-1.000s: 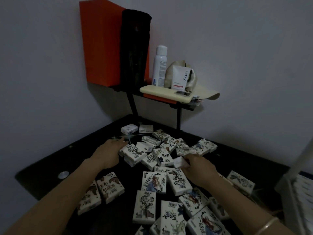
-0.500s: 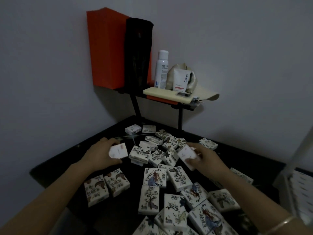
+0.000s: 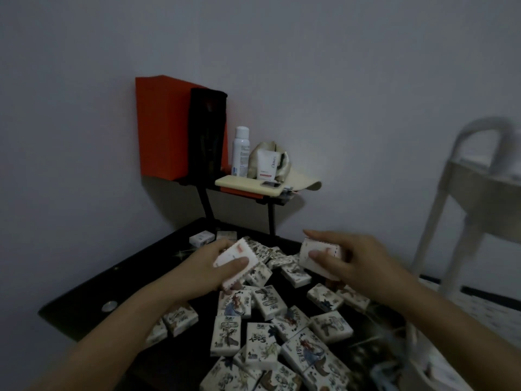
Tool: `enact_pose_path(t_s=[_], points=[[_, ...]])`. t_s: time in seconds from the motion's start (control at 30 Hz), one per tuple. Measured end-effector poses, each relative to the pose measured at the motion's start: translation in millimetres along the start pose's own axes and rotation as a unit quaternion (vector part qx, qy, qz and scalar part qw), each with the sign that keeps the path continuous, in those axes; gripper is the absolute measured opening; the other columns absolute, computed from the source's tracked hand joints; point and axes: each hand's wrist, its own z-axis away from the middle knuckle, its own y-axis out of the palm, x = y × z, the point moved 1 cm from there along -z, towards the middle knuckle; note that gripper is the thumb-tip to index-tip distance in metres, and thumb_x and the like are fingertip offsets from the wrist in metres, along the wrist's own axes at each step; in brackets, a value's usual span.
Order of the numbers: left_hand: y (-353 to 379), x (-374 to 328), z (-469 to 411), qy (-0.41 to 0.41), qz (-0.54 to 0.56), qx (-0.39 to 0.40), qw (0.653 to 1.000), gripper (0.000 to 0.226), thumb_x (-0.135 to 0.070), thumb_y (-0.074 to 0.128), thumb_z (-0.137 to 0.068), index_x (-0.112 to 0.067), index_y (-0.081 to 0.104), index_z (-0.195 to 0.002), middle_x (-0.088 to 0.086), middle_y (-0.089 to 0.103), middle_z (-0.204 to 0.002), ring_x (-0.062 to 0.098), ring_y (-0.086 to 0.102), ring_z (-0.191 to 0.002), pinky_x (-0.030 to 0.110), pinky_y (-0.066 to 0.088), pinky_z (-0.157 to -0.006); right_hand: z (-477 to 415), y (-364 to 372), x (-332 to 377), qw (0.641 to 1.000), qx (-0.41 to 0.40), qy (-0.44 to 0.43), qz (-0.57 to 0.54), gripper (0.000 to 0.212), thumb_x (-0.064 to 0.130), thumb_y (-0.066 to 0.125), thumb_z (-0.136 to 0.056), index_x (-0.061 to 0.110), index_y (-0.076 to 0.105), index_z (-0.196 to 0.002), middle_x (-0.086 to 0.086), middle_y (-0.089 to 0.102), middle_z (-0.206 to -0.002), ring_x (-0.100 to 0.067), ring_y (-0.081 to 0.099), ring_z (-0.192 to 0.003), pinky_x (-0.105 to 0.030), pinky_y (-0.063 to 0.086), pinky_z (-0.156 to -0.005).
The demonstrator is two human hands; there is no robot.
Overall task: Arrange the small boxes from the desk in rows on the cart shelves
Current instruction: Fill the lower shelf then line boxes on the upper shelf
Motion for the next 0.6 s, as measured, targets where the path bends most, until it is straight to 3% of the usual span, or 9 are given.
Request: enact_pose_path(t_s=[0.03, 0.07, 0.13, 0.23, 0.33, 0.4, 0.47, 0.53, 0.6], points=[[7, -14, 1, 0.011, 0.012, 0.015, 1.000, 0.019, -0.030, 0.059, -0.094, -0.022, 0.060, -0.111, 0.004, 0.070, -0.101, 0.017, 0.072, -0.082, 0.035, 0.059, -0.078, 6, -13, 8, 1.000, -0.013, -0.009, 0.009, 0.036, 0.035, 0.060, -0.092, 0.040, 0.059, -0.128, 0.021, 0.069, -0.081, 0.008, 0.058, -0.050, -0.008, 0.040, -0.051], [14, -28, 2, 0.021, 0.019, 0.033, 0.999, 0.018, -0.029, 0.057, -0.096, -0.021, 0.060, -0.112, 0.004, 0.070, -0.101, 0.018, 0.072, -0.083, 0.033, 0.058, -0.076, 13, -27, 14, 0.999, -0.027, -0.014, 0.023, 0.034, 0.035, 0.059, -0.093, 0.039, 0.060, -0.126, 0.027, 0.064, -0.067, 0.007, 0.056, -0.048, -0.008, 0.039, -0.049], [29, -56, 4, 0.052, 0.029, 0.066, 0.996, 0.017, -0.024, 0.053, -0.099, -0.017, 0.058, -0.113, 0.007, 0.071, -0.098, 0.019, 0.071, -0.079, 0.026, 0.055, -0.067, 27, -55, 24, 0.996, -0.066, -0.025, 0.051, 0.033, 0.039, 0.054, -0.093, 0.044, 0.059, -0.125, 0.019, 0.056, -0.048, -0.002, 0.055, -0.044, -0.014, 0.036, -0.045], [53, -99, 7, 0.102, 0.059, 0.095, 0.988, 0.018, -0.013, 0.047, -0.101, -0.011, 0.058, -0.115, 0.011, 0.071, -0.090, 0.021, 0.069, -0.073, 0.027, 0.053, -0.062, 49, -102, 38, 0.995, -0.081, -0.025, 0.050, 0.030, 0.048, 0.045, -0.091, 0.053, 0.057, -0.118, 0.004, 0.049, -0.044, -0.009, 0.048, -0.039, -0.023, 0.036, -0.046], [78, -140, 10, 0.164, 0.074, 0.105, 0.978, 0.021, -0.010, 0.046, -0.100, -0.011, 0.057, -0.118, 0.016, 0.070, -0.097, 0.027, 0.070, -0.076, 0.033, 0.056, -0.066, 71, -148, 48, 1.000, 0.005, 0.005, -0.022, 0.028, 0.052, 0.040, -0.088, 0.050, 0.058, -0.109, -0.010, 0.054, -0.058, -0.022, 0.060, -0.046, -0.035, 0.054, -0.053], [96, -164, 12, 0.205, 0.083, 0.104, 0.970, 0.020, -0.011, 0.047, -0.100, -0.009, 0.058, -0.117, 0.019, 0.069, -0.100, 0.031, 0.071, -0.082, 0.040, 0.058, -0.072, 86, -177, 50, 0.999, 0.000, 0.008, -0.048, 0.029, 0.054, 0.043, -0.089, 0.041, 0.062, -0.106, -0.023, 0.055, -0.076, -0.031, 0.062, -0.053, -0.046, 0.058, -0.057], [115, -188, 12, 0.241, 0.089, 0.096, 0.962, 0.018, -0.011, 0.050, -0.098, -0.007, 0.060, -0.112, 0.015, 0.071, -0.096, 0.030, 0.072, -0.082, 0.040, 0.058, -0.076, 99, -205, 50, 0.997, -0.053, 0.004, -0.051, 0.039, 0.063, 0.049, -0.086, 0.033, 0.066, -0.105, -0.015, 0.058, -0.078, -0.031, 0.062, -0.057, -0.047, 0.058, -0.054], [135, -212, 12, 0.277, 0.090, 0.083, 0.953, 0.016, -0.012, 0.055, -0.095, -0.008, 0.063, -0.108, 0.008, 0.074, -0.091, 0.020, 0.072, -0.081, 0.032, 0.058, -0.075, 113, -231, 46, 0.993, -0.102, 0.002, -0.061, 0.050, 0.068, 0.058, -0.072, 0.029, 0.067, -0.103, -0.006, 0.062, -0.082, -0.027, 0.064, -0.063, -0.037, 0.058, -0.056], [152, -235, 10, 0.304, 0.089, 0.065, 0.946, 0.013, -0.015, 0.061, -0.092, -0.013, 0.066, -0.104, 0.000, 0.075, -0.088, 0.011, 0.070, -0.079, 0.022, 0.056, -0.070, 127, -257, 38, 0.987, -0.118, 0.011, -0.105, 0.044, 0.061, 0.064, -0.074, 0.031, 0.068, -0.106, 0.002, 0.068, -0.085, -0.024, 0.069, -0.074, -0.034, 0.059, -0.063]])
